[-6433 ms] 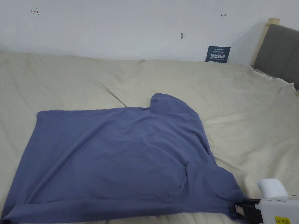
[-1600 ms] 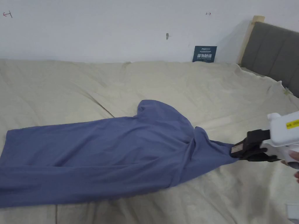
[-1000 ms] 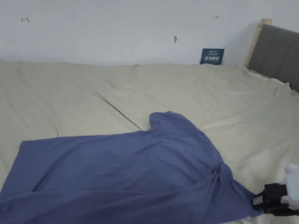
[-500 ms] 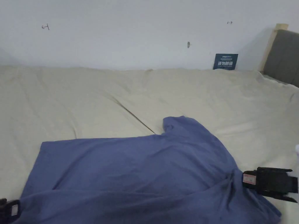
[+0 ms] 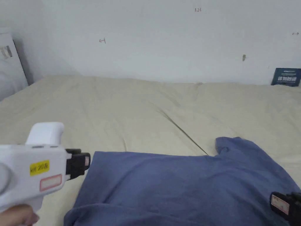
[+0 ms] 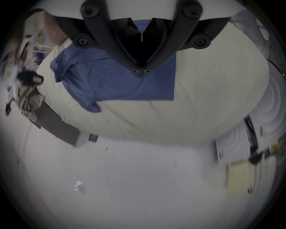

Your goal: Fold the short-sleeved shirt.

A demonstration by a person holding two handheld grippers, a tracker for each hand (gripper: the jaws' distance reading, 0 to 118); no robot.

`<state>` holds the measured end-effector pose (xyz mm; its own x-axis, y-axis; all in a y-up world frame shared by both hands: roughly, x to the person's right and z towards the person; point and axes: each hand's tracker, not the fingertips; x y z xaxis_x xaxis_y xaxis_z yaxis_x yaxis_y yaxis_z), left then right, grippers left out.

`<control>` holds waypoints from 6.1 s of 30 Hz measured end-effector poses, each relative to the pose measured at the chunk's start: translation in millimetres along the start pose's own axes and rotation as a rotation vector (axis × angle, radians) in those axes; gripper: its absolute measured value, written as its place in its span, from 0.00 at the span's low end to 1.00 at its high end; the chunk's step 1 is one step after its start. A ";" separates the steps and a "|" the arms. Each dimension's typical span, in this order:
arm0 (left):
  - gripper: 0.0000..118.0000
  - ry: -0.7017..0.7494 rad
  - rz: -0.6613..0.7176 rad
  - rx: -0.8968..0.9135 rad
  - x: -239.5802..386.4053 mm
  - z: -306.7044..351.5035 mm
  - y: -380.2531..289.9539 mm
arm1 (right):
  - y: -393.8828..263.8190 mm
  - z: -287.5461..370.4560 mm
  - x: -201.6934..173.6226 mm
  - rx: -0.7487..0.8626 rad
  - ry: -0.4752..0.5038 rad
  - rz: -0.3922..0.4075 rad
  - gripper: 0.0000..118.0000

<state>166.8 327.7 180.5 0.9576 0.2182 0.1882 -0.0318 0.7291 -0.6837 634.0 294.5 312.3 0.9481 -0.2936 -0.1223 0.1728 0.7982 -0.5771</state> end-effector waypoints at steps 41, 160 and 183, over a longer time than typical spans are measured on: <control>0.02 0.102 -0.278 -0.389 -49.1 -248.1 84.4 | 154.0 -176.0 132.6 -0.097 -0.127 -0.122 0.06; 1.00 -0.822 0.593 -0.332 -160.8 -142.5 -121.4 | -47.8 -29.2 -62.5 0.176 -0.093 0.082 0.00; 0.07 0.311 -0.141 -0.428 -103.9 -36.0 -33.8 | -62.1 -22.2 -51.2 0.172 0.043 0.033 0.00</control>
<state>78.7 257.0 158.6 0.9857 -0.1123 0.1254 0.1600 0.3941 -0.9050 568.8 248.3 336.4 0.9422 -0.2853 -0.1756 0.1887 0.8850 -0.4256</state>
